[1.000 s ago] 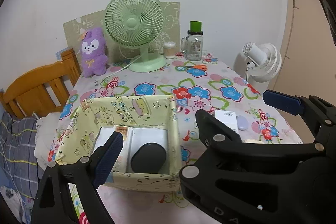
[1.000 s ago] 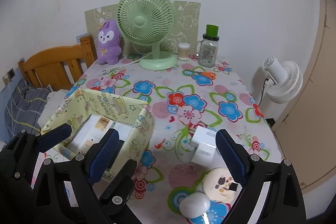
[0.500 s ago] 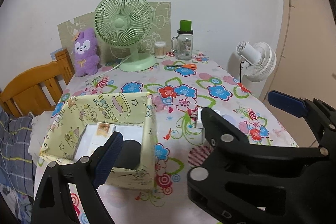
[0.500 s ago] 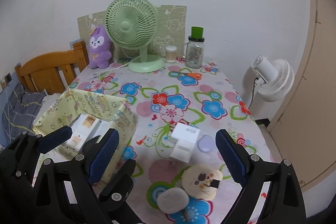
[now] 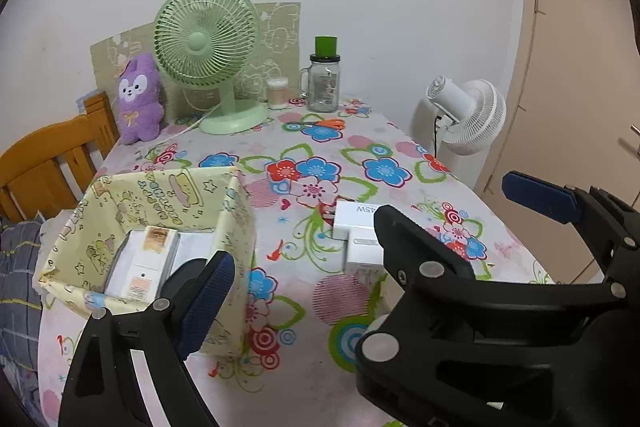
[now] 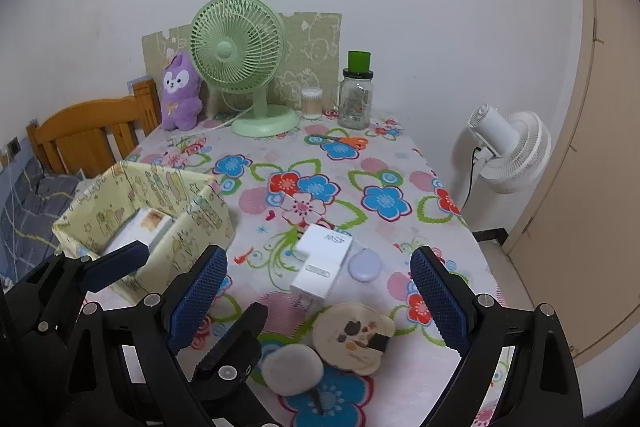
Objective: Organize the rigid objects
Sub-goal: 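Withdraw both grippers from the box toward the white round case and beige compact, then grasp the white round earbud case with the left gripper while the right grasps the beige compact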
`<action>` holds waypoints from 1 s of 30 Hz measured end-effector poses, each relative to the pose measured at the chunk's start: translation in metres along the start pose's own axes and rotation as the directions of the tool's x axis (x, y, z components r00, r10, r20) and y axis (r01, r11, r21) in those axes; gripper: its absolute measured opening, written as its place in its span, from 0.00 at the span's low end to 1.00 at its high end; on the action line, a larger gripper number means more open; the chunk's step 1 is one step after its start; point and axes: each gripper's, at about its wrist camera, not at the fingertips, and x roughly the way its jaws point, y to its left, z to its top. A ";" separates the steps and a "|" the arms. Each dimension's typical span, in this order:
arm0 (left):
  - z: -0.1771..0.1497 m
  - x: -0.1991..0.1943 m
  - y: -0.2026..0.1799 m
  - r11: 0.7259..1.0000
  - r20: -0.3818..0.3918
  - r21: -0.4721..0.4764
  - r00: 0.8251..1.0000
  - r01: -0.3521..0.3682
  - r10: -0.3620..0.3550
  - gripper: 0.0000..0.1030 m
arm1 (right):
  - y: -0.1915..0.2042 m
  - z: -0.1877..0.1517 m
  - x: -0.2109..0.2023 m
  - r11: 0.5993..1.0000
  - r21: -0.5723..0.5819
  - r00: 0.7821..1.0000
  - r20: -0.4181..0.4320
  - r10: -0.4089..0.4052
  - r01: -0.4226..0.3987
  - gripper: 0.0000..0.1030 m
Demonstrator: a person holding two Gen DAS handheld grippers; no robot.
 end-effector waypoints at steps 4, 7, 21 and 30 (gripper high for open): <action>-0.007 0.004 -0.009 0.999 0.009 0.031 1.000 -0.010 0.010 0.90 | -0.006 -0.007 0.003 1.000 -0.005 1.000 -0.005 -0.006 0.006 0.92; -0.011 0.008 -0.012 0.999 0.002 0.036 1.000 -0.010 0.010 0.90 | -0.012 -0.014 0.008 1.000 0.014 1.000 -0.022 -0.016 0.017 0.92; -0.036 0.039 -0.017 0.999 -0.040 -0.025 0.999 -0.037 0.036 0.90 | -0.035 -0.047 0.031 0.999 0.054 0.999 -0.049 0.008 -0.006 0.92; -0.049 0.048 -0.026 1.000 -0.056 -0.010 0.998 -0.010 0.009 0.90 | -0.042 -0.063 0.033 0.998 0.044 0.998 -0.044 -0.049 0.051 0.88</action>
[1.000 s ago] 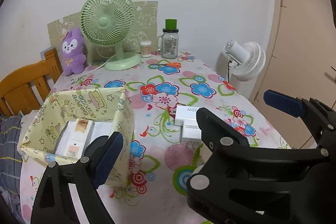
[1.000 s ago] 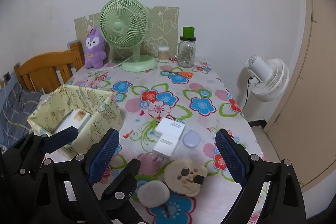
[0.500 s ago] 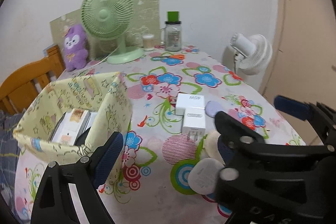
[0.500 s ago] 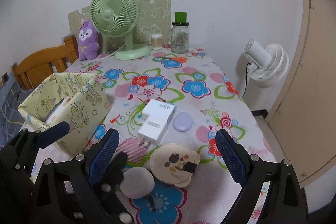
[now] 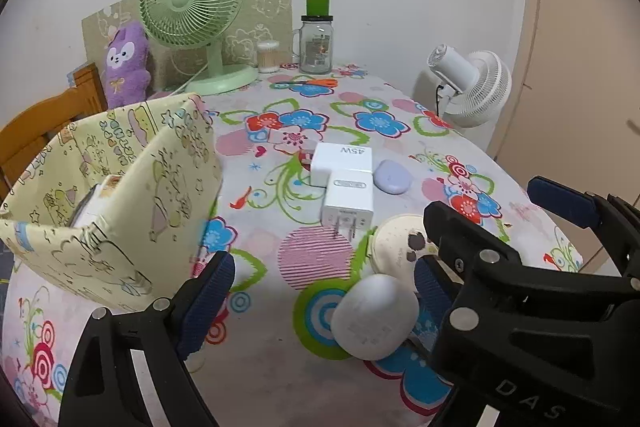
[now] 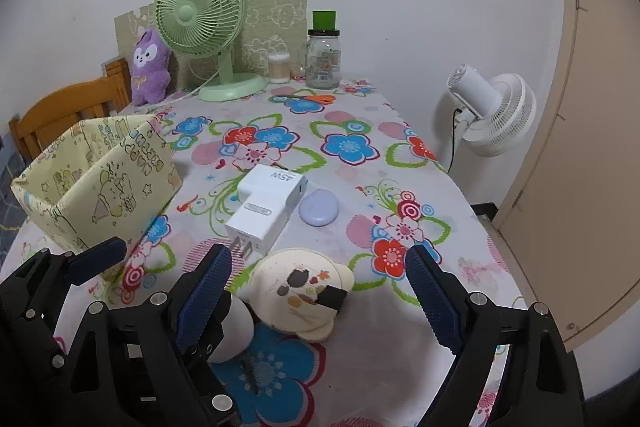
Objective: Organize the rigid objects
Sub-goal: 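Grasp the white round earbud case with the left gripper while the right grasps the beige compact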
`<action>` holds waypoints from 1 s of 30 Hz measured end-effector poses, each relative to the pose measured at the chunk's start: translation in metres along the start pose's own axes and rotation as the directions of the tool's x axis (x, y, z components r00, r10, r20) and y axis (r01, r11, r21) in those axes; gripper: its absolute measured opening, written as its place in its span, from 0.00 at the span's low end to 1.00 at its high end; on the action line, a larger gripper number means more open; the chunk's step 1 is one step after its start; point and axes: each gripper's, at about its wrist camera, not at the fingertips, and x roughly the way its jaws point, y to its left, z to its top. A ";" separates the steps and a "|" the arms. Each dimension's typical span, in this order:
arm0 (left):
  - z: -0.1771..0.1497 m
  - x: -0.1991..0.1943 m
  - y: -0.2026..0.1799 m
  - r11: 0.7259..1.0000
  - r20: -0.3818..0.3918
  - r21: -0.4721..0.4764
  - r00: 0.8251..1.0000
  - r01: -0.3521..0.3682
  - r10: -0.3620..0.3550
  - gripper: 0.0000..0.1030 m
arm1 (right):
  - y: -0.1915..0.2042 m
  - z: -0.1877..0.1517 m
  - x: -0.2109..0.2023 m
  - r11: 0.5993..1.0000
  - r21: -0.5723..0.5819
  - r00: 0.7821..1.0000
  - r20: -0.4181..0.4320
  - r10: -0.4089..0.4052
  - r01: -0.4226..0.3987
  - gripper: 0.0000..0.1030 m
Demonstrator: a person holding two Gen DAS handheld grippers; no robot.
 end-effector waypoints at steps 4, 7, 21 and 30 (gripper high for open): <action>-0.007 0.004 -0.003 1.000 -0.016 0.010 1.000 0.013 -0.013 0.90 | -0.003 -0.007 0.001 1.000 0.008 1.000 -0.006 -0.009 0.009 0.88; -0.011 0.008 -0.004 1.000 -0.030 0.013 0.999 0.014 -0.014 0.90 | -0.006 -0.014 0.002 0.999 0.023 1.000 -0.010 -0.028 0.028 0.86; -0.024 0.017 -0.013 0.998 -0.068 0.033 0.996 0.055 -0.052 0.78 | -0.017 -0.034 0.007 0.994 0.081 0.996 -0.065 -0.065 0.070 0.85; -0.029 0.023 -0.014 0.996 -0.079 0.042 0.994 0.081 -0.077 0.57 | -0.017 -0.042 0.014 0.992 0.108 0.994 -0.095 -0.056 0.066 0.85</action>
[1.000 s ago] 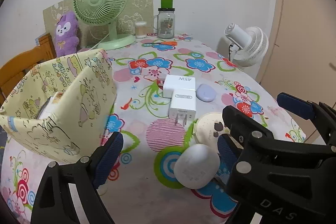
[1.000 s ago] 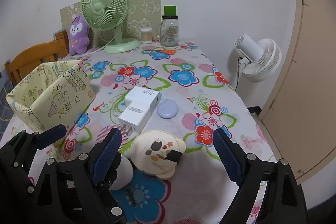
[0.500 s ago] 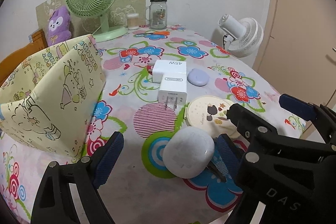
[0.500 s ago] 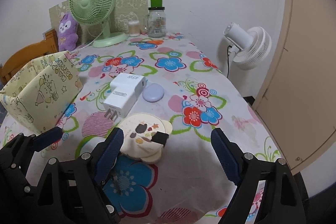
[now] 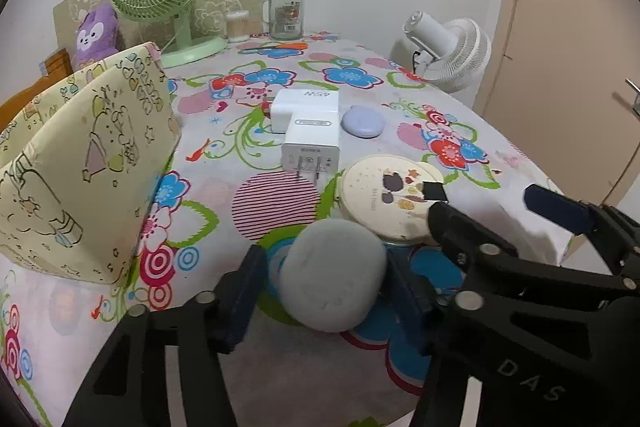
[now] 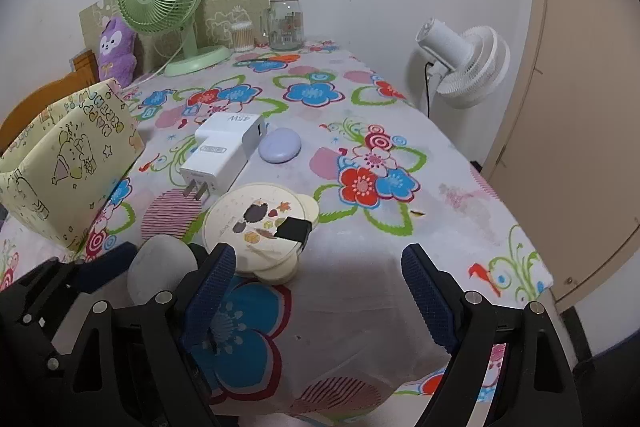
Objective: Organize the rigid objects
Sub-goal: 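Grasp the white round earbud case with the left gripper while the right grasps the beige compact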
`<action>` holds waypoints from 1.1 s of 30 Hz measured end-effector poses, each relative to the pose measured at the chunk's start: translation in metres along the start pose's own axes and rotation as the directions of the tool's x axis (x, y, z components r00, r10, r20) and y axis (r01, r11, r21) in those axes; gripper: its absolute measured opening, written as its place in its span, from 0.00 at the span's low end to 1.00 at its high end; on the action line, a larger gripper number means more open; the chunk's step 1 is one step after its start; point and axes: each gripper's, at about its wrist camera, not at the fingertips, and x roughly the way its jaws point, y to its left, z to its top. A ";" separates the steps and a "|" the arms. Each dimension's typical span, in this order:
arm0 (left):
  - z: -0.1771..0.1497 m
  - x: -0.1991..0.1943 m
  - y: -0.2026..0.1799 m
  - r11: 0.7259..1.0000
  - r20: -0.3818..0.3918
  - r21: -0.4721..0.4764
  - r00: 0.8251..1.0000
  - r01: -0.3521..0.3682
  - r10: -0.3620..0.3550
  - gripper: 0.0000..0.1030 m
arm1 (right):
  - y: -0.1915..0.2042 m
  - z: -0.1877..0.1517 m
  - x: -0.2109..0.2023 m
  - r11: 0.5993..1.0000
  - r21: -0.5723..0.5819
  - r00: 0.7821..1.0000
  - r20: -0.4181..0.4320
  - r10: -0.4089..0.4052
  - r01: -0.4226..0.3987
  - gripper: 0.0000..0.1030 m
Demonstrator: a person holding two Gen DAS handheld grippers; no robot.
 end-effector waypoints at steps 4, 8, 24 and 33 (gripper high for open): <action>0.000 0.000 -0.002 1.000 0.002 0.016 1.000 0.019 -0.019 0.52 | 0.003 0.000 0.003 1.000 0.001 1.000 -0.009 0.008 -0.008 0.85; 0.002 0.001 0.003 1.000 -0.005 0.011 1.000 0.025 -0.025 0.51 | 0.009 0.003 0.007 1.000 -0.005 1.000 -0.014 0.022 -0.022 0.85; 0.010 0.006 0.029 1.000 -0.017 0.024 1.000 0.005 -0.005 0.51 | 0.031 0.018 0.038 0.999 -0.005 0.996 -0.075 0.052 -0.053 0.85; 0.011 0.008 0.030 0.999 -0.021 0.034 1.000 0.022 -0.021 0.51 | 0.037 0.021 0.051 1.000 0.001 0.995 -0.100 0.000 0.000 0.82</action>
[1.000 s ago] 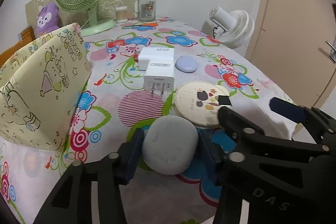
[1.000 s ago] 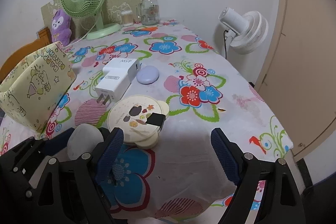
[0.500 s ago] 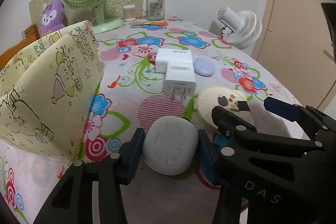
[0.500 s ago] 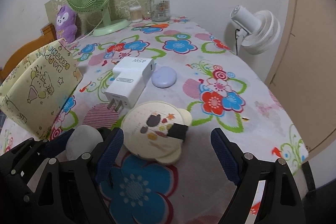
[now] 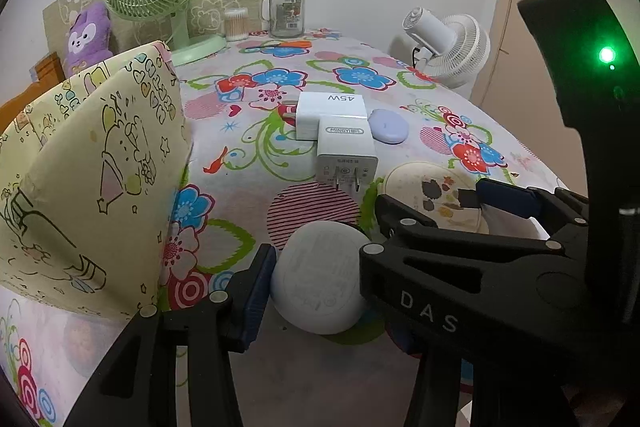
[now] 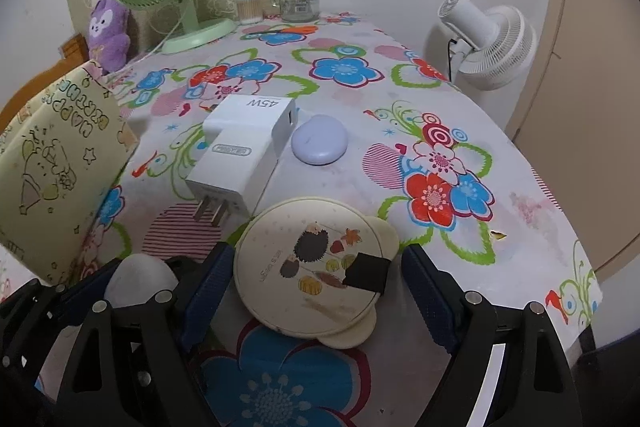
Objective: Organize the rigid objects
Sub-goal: 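Lift the white case with the left gripper while the right lifts the compact toward the box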
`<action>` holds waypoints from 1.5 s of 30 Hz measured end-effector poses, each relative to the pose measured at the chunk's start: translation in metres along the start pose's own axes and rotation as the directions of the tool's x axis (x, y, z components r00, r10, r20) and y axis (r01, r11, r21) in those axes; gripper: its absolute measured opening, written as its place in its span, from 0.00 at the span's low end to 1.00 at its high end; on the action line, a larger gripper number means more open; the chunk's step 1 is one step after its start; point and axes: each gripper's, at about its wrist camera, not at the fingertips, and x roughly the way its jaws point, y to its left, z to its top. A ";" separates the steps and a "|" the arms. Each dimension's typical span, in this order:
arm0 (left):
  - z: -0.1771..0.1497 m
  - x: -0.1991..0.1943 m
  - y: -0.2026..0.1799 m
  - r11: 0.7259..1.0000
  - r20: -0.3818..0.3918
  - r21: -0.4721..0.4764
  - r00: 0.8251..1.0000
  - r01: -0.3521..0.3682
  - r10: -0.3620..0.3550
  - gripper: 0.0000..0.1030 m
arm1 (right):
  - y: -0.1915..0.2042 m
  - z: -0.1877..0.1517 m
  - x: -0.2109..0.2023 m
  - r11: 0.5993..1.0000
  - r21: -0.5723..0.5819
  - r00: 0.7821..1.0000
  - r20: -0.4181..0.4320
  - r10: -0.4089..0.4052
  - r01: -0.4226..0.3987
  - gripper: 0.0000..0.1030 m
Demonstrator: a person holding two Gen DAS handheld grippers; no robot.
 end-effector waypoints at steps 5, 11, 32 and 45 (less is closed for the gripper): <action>0.000 0.000 -0.002 1.000 0.001 0.012 1.000 -0.001 0.001 0.51 | 0.000 0.000 0.000 1.000 -0.003 1.000 0.001 -0.005 0.005 0.80; -0.001 -0.001 -0.002 0.999 -0.014 0.023 1.000 0.022 -0.022 0.51 | 0.000 0.000 -0.002 1.000 -0.024 1.000 -0.007 0.007 -0.007 0.81; 0.007 -0.014 0.000 0.999 -0.018 0.011 0.999 0.037 -0.037 0.51 | 0.003 0.004 -0.018 1.000 -0.002 1.000 0.005 -0.005 0.005 0.80; 0.023 -0.036 -0.008 0.999 0.011 0.026 0.999 0.039 -0.039 0.51 | -0.002 0.016 -0.046 1.000 0.012 0.999 0.048 -0.016 0.016 0.80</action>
